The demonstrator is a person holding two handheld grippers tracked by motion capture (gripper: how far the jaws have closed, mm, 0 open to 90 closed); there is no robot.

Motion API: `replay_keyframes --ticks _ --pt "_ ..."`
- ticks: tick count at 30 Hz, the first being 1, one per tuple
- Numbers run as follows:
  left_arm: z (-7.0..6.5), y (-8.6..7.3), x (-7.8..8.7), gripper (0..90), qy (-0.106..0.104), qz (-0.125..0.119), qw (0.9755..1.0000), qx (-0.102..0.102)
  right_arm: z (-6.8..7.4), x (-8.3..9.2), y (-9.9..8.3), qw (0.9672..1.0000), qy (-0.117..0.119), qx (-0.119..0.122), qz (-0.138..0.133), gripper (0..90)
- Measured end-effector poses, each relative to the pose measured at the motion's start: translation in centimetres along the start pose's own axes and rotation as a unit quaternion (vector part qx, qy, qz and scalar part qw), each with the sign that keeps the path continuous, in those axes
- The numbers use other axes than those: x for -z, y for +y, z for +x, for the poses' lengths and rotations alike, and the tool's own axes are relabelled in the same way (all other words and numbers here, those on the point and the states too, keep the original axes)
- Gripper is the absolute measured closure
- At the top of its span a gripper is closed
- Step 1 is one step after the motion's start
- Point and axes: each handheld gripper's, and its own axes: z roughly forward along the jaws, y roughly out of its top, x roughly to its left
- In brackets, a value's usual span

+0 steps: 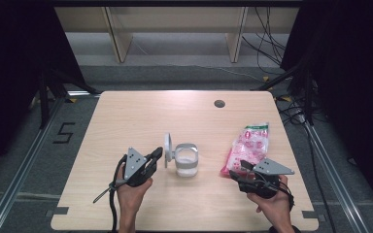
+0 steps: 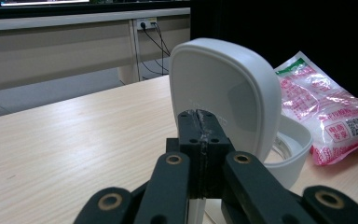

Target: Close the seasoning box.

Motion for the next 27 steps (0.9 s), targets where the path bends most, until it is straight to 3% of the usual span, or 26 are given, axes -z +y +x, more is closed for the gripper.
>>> replay_keyframes --ticks 5,8,11,20,27 --pt "-0.3 0.3 -0.1 89.1 -0.007 0.004 0.9999 -0.006 -0.1 0.0 0.0 1.0000 -0.003 0.002 -0.001 41.6" --pt "-0.6 0.3 -0.4 89.1 -0.010 0.007 0.9999 -0.010 0.1 0.0 0.0 0.9999 0.001 -0.012 0.007 41.0" --pt "-0.7 0.4 -0.4 89.1 -0.010 0.007 0.9999 -0.011 0.0 -0.1 0.0 1.0000 0.001 0.002 0.000 40.9" --pt "-1.1 0.6 -0.7 89.0 -0.012 0.008 0.9998 -0.015 0.0 -0.1 0.0 1.0000 0.001 0.002 -0.002 40.8" --pt "-1.7 0.7 -1.1 89.0 -0.018 0.011 0.9996 -0.019 0.3 -0.1 0.0 0.9999 0.005 -0.010 -0.002 41.0"
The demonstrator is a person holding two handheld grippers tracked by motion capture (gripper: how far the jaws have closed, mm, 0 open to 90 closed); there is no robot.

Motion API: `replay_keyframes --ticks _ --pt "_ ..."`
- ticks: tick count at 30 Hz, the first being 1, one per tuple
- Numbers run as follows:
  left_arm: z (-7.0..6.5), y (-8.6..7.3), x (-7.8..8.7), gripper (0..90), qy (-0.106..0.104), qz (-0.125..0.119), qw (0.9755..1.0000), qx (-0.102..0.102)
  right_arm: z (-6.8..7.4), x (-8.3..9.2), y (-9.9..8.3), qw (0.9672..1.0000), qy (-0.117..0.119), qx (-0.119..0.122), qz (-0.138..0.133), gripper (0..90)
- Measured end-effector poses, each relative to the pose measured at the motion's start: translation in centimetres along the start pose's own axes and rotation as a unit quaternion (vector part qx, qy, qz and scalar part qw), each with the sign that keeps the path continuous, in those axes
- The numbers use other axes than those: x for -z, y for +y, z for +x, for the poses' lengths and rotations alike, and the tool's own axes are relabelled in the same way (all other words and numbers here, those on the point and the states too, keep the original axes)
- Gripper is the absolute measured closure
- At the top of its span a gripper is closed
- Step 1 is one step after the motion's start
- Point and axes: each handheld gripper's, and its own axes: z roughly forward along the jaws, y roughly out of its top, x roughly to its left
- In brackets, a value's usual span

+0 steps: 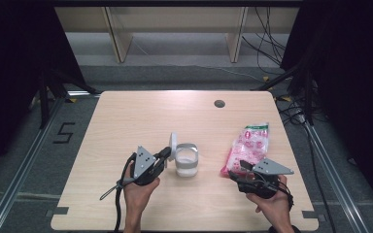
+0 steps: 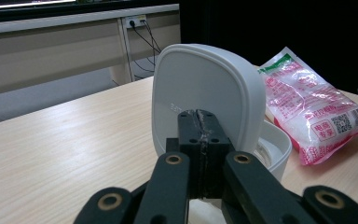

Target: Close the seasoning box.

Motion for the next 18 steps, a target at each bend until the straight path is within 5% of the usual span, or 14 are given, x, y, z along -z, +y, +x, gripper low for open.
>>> replay_keyframes --ticks 18 --pt "-0.68 0.43 -0.58 86.5 -0.011 0.001 0.9999 -0.005 -0.53 -0.07 -0.08 1.0000 0.002 0.008 0.000 41.1"
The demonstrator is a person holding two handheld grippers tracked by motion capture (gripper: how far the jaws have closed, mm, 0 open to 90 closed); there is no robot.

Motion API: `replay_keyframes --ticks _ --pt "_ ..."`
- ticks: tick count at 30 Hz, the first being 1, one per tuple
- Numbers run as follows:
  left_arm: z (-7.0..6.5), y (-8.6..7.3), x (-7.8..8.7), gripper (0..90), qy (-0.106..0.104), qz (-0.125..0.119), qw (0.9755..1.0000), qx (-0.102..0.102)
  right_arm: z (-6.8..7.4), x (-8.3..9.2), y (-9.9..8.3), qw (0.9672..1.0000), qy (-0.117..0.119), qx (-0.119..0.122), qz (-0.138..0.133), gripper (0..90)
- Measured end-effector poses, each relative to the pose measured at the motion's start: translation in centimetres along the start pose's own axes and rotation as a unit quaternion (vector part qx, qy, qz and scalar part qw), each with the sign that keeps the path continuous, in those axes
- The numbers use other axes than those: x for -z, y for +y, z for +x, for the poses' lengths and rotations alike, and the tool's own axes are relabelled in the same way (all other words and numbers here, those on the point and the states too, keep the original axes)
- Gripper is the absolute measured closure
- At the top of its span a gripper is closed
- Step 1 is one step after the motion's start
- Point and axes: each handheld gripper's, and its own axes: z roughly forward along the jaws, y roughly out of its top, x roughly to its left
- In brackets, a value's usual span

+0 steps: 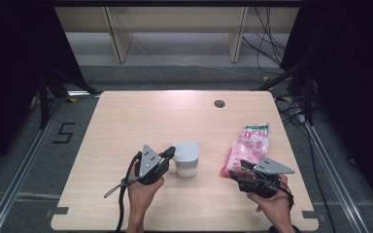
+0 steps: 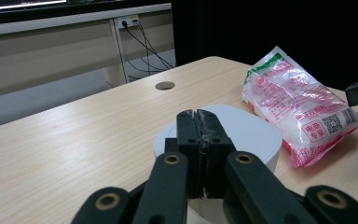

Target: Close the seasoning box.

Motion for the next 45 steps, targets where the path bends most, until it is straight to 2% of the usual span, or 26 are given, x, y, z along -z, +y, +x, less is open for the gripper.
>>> replay_keyframes --ticks 7,13,15,20,24,25,31,37,40,42,45 --pt "0.6 0.1 0.9 75.9 -0.006 -0.003 0.9999 0.008 -0.1 0.0 0.0 1.0000 -0.005 0.004 0.001 41.0" --pt "1.1 -0.1 1.5 63.4 -0.007 -0.009 0.9997 0.023 0.1 -0.1 -0.1 1.0000 -0.002 -0.006 0.004 41.1" --pt "1.2 -0.2 1.7 59.4 -0.005 0.000 0.9998 0.017 0.1 -0.1 -0.1 1.0000 -0.004 -0.001 0.005 41.0" --pt "1.2 -0.6 1.9 53.8 -0.007 0.000 0.9997 0.023 0.1 -0.1 -0.1 0.9999 0.001 -0.005 0.009 41.1" --pt "1.1 -0.9 1.9 50.1 -0.008 0.002 0.9997 0.023 0.2 -0.1 -0.1 0.9999 0.001 -0.005 0.009 41.0" --pt "1.1 -1.0 2.0 49.7 -0.008 0.005 0.9997 0.021 0.0 -0.2 -0.1 1.0000 0.002 0.001 0.005 41.1" --pt "1.3 -1.4 2.0 43.7 -0.008 0.008 0.9994 0.033 0.0 -0.1 -0.1 1.0000 0.001 0.000 0.006 41.0" --pt "1.4 -1.9 2.0 40.4 -0.005 0.012 0.9995 0.028 0.0 -0.2 -0.1 1.0000 0.002 0.002 0.005 41.0" --pt "1.4 -2.1 2.1 39.0 -0.009 0.014 0.9994 0.032 0.0 -0.2 -0.1 1.0000 0.002 0.003 0.004 41.0" --pt "1.3 -2.2 2.2 38.1 -0.011 0.014 0.9995 0.028 0.1 -0.2 -0.1 1.0000 0.004 0.001 0.002 40.5" --pt "1.0 -2.4 2.2 36.9 -0.006 0.018 0.9995 0.027 0.2 -0.2 -0.1 1.0000 0.004 0.004 0.001 39.9"
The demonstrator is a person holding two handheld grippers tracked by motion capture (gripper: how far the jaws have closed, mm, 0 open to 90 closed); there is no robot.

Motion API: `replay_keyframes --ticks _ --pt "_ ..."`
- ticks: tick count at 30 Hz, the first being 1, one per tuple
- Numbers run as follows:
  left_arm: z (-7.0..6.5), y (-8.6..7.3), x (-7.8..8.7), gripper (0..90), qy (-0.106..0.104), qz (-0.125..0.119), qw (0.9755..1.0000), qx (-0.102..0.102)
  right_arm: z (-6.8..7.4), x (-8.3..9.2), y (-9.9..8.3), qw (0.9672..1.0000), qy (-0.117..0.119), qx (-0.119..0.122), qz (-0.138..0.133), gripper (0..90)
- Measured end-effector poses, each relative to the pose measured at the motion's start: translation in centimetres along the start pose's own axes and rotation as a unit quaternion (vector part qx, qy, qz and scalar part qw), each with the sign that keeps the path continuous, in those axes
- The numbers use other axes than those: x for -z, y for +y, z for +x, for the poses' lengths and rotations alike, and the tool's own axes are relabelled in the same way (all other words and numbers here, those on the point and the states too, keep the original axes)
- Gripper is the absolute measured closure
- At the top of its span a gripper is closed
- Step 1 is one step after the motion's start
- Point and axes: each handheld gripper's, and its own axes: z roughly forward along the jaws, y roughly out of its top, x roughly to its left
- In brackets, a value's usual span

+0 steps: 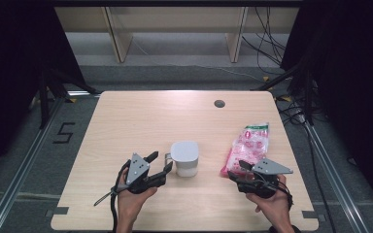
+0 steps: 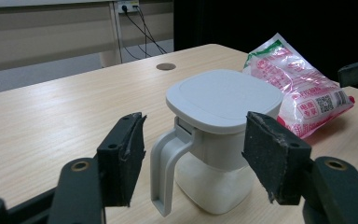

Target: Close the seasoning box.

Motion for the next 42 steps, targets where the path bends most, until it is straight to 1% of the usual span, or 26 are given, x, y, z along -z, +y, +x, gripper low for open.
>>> replay_keyframes --ticks 2,6,7,8,9,11,13,14,16,17,18,20,21,22,23,25,27,30,32,33,34,35,36,38,39,42 --pt "-0.2 -0.2 0.0 35.9 -0.001 0.005 1.0000 -0.005 -0.1 0.0 0.0 1.0000 -0.003 0.003 0.001 38.0" --pt "-0.5 -0.8 0.1 35.0 -0.001 0.010 0.9999 -0.004 -0.1 -0.1 0.0 1.0000 0.002 -0.001 -0.002 35.9" --pt "-0.6 -1.0 0.2 34.8 0.000 0.009 1.0000 -0.004 0.2 -0.1 -0.1 0.9999 0.003 -0.012 0.002 35.7" --pt "-0.7 -1.1 0.2 34.8 -0.003 0.009 0.9999 -0.003 0.2 -0.2 -0.1 0.9999 0.007 -0.011 0.006 35.7" --pt "-0.6 -1.2 0.2 34.8 -0.005 0.009 0.9999 -0.010 -0.1 -0.2 -0.1 0.9999 0.004 0.010 0.000 35.7" --pt "-0.9 -1.4 0.1 34.8 -0.002 0.013 0.9999 -0.004 -0.1 -0.2 0.0 0.9999 0.002 0.011 0.002 35.7" --pt "-0.9 -1.5 0.2 34.8 -0.005 0.017 0.9998 -0.007 0.0 -0.2 0.0 1.0000 0.005 0.007 -0.003 35.8" --pt "-1.0 -1.6 0.3 34.8 -0.005 0.019 0.9998 -0.008 0.2 -0.1 -0.1 0.9998 0.010 -0.013 0.008 35.8" --pt "-1.1 -1.7 0.4 34.8 -0.006 0.021 0.9997 -0.011 0.0 -0.4 -0.1 0.9999 0.010 -0.009 0.002 35.7" --pt "-1.2 -1.8 0.4 34.8 -0.004 0.017 0.9998 -0.002 0.1 -0.4 -0.1 0.9999 0.010 -0.013 0.001 35.7" --pt "-1.3 -1.8 0.5 34.8 -0.001 0.019 0.9998 0.000 0.1 -0.3 -0.1 0.9999 0.013 -0.007 0.005 35.8" --pt "-1.3 -1.7 0.7 34.8 -0.004 0.014 0.9998 -0.014 0.4 -0.2 -0.1 0.9998 0.012 -0.011 0.009 35.9" --pt "-1.4 -1.7 0.8 34.8 -0.002 0.017 0.9998 -0.012 0.2 -0.3 0.0 0.9999 0.013 0.001 0.004 35.9" --pt "-1.4 -1.7 0.9 34.8 -0.005 0.015 0.9997 -0.017 0.3 -0.3 0.0 0.9999 0.014 0.000 0.004 36.0" --pt "-1.5 -1.8 0.8 34.7 -0.005 0.011 0.9999 -0.010 0.3 -0.3 0.0 0.9999 0.013 0.005 0.000 36.0" --pt "-1.6 -1.9 1.1 34.5 0.000 0.016 0.9998 -0.012 0.3 -0.3 0.0 0.9999 0.011 0.008 -0.002 36.1" --pt "-1.6 -2.1 1.2 34.3 0.001 0.017 0.9998 -0.012 0.5 -0.3 0.0 0.9999 0.013 -0.008 0.004 36.1" --pt "-1.6 -2.5 1.3 34.0 0.002 0.014 0.9999 -0.003 0.5 -0.2 0.0 0.9998 0.015 -0.011 0.007 36.1" --pt "-1.6 -2.7 1.4 34.0 0.006 0.020 0.9998 -0.004 0.3 -0.3 0.0 0.9999 0.012 0.007 0.000 36.2" --pt "-1.6 -2.8 1.5 34.0 0.005 0.023 0.9997 -0.005 0.5 -0.2 0.0 0.9999 0.016 -0.003 0.006 36.2" --pt "-1.6 -3.0 1.5 33.9 0.005 0.022 0.9997 -0.004 0.4 -0.3 0.0 0.9999 0.012 0.003 0.001 36.2" --pt "-1.6 -3.1 1.6 33.9 0.004 0.023 0.9997 -0.011 0.4 -0.3 0.0 0.9999 0.011 0.005 0.000 36.2" --pt "-1.7 -3.3 1.5 33.9 0.004 0.020 0.9998 -0.004 0.4 -0.2 0.0 0.9999 0.011 0.004 0.005 36.3" --pt "-1.8 -3.5 1.7 33.7 0.007 0.026 0.9996 -0.003 0.6 -0.1 0.0 0.9998 0.012 -0.010 0.009 36.4" --pt "-1.8 -3.6 1.7 33.6 0.007 0.028 0.9996 -0.008 0.6 -0.1 -0.1 0.9998 0.011 -0.010 0.010 36.3" --pt "-2.0 -4.0 1.7 33.1 0.007 0.029 0.9996 -0.001 0.6 -0.1 -0.1 0.9998 0.012 -0.013 0.011 36.3"
